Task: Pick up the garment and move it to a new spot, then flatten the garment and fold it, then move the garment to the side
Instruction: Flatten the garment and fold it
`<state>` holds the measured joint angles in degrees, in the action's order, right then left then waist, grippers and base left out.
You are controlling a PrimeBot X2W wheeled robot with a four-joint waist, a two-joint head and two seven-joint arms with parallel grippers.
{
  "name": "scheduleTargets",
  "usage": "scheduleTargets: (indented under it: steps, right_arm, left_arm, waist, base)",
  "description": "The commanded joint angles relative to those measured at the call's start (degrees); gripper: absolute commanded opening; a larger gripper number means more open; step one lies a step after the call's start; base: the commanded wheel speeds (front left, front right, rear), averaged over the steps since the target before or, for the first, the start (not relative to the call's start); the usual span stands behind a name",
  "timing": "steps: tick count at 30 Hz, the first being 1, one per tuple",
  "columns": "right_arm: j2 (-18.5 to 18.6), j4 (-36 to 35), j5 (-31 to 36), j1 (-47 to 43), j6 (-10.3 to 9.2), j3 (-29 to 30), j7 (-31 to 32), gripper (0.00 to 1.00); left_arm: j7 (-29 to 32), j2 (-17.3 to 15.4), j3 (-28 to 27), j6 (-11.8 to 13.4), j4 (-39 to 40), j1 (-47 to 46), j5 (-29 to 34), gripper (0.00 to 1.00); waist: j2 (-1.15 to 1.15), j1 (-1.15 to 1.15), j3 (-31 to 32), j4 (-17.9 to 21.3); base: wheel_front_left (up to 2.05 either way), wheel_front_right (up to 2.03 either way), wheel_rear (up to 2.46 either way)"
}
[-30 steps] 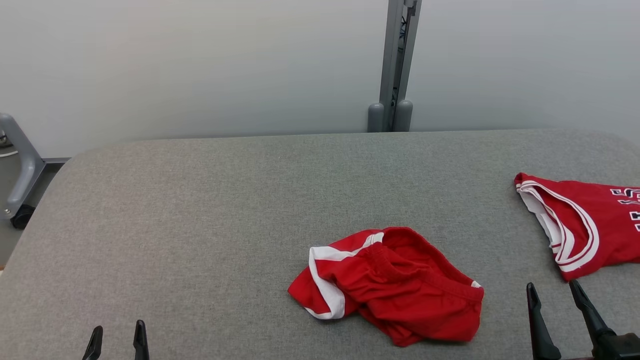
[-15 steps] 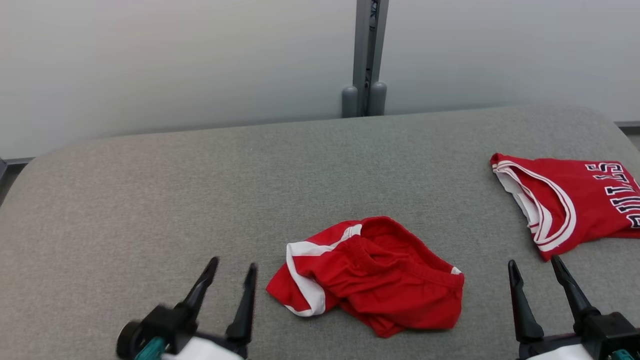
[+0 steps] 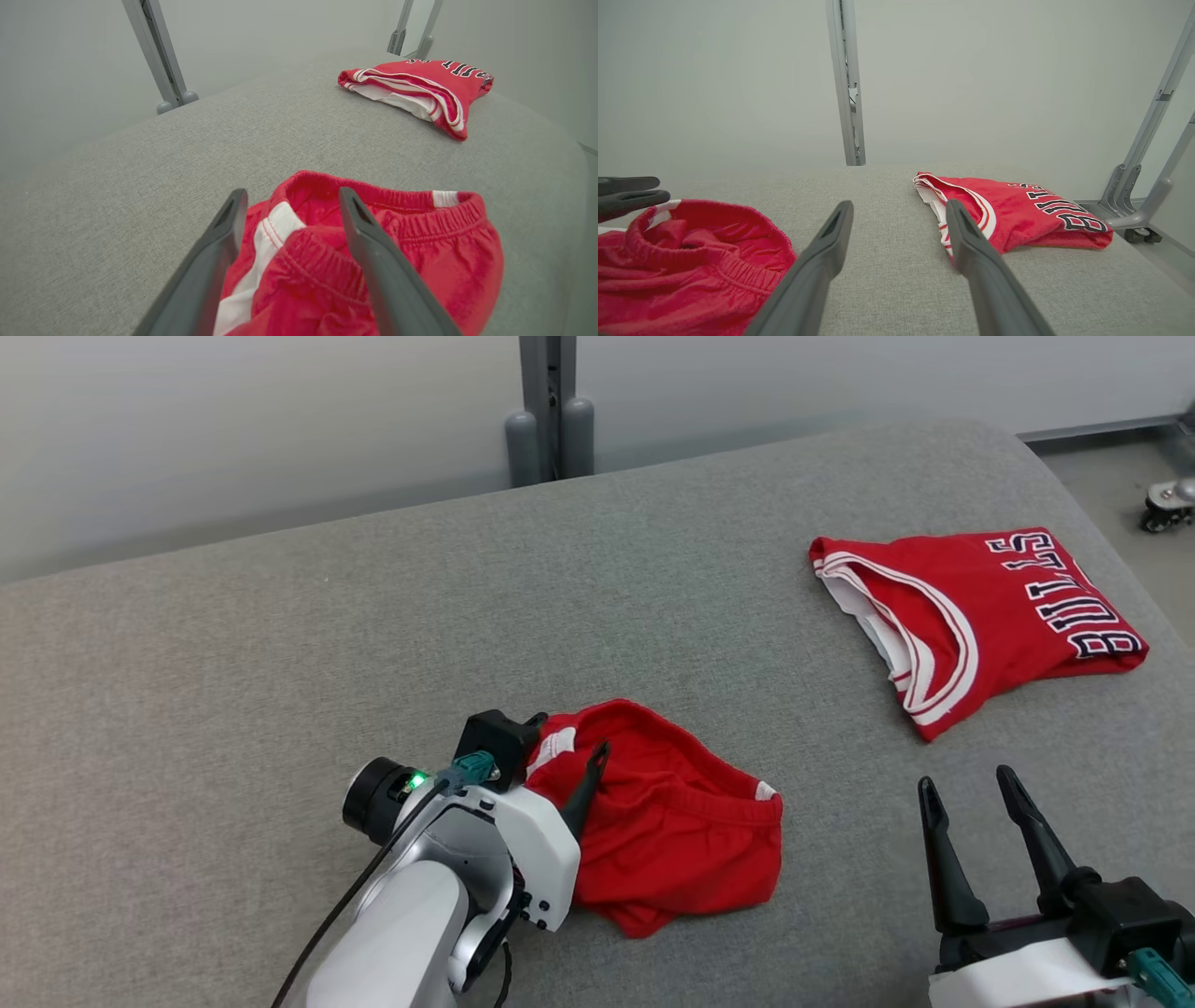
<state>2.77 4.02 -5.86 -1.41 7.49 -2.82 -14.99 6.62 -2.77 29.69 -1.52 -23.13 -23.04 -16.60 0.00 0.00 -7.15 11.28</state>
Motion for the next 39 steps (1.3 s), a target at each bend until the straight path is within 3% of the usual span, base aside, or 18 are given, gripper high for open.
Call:
scheduleTargets:
  steps: [1,6,7,9,10,18,23,27,33,39]
  right_arm:
    - [0.24,0.08,-0.15,0.75,0.01,0.1,-0.27,1.0]
    - [0.24,0.2,-0.33,0.52,0.01,0.69,-0.27,1.0]
    - [0.24,0.19,-0.34,0.43,0.01,0.83,-0.27,1.0]
    - [0.24,0.16,-0.3,0.23,0.01,1.12,-0.27,1.0]
    - [0.24,0.18,-0.27,0.12,0.01,1.19,-0.27,1.0]
    - [0.25,0.46,-0.66,0.53,0.01,0.91,-0.27,1.0]
    - [0.25,0.8,-0.86,0.75,0.01,0.01,-0.27,1.0]
    - [0.25,1.22,-1.39,0.76,0.01,-0.39,-0.27,1.0]
    - [0.26,1.3,-1.61,-0.42,0.01,-0.54,-0.27,1.0]
    - [0.24,1.25,-2.17,-0.42,0.01,-0.13,-0.27,1.0]
  left_arm:
    - [0.48,-0.28,0.21,0.62,-1.46,-1.31,-0.04,1.0]
    - [0.93,-0.52,0.13,2.14,-6.52,-2.88,-0.09,1.0]
    - [0.94,-0.67,0.08,2.18,-6.92,-2.96,-0.19,0.94]
    - [1.11,-1.0,0.08,2.22,-7.41,-3.05,-0.31,0.18]
    - [1.67,-1.18,0.28,2.0,-7.8,-2.86,-0.46,0.0]
    - [3.53,-2.28,0.5,1.38,-8.28,-1.35,-1.6,0.0]
    - [-1.16,-4.38,-1.45,2.78,-5.33,-5.23,-0.27,0.0]
    - [-5.9,-6.31,-2.6,2.49,-2.53,-10.62,1.32,0.0]
    - [-12.72,-8.19,-2.07,-2.57,1.7,-19.03,1.78,0.0]
    - [-18.38,-9.79,6.03,-5.8,4.09,-18.35,0.89,0.0]
  waist:
    - [0.0,0.0,-1.01,1.41]
    - [0.0,0.0,-0.91,1.82]
    - [0.0,0.0,-0.85,1.74]
    - [0.0,0.0,-0.7,1.43]
    - [0.0,0.0,-0.6,1.23]
    - [0.0,0.0,0.0,0.72]
    - [0.0,0.0,0.8,1.46]
    - [0.0,0.0,1.83,2.77]
    - [0.0,0.0,3.16,4.8]
    - [0.0,0.0,3.07,5.93]
  base:
    - [0.0,0.0,0.0]
    - [0.0,0.0,0.0]
    - [0.0,0.0,0.0]
    - [0.0,0.0,0.0]
    - [0.0,0.0,0.0]
    - [0.0,0.0,0.0]
    - [0.0,0.0,0.0]
    - [0.0,0.0,0.0]
    - [0.0,0.0,0.0]
    - [0.0,0.0,0.0]
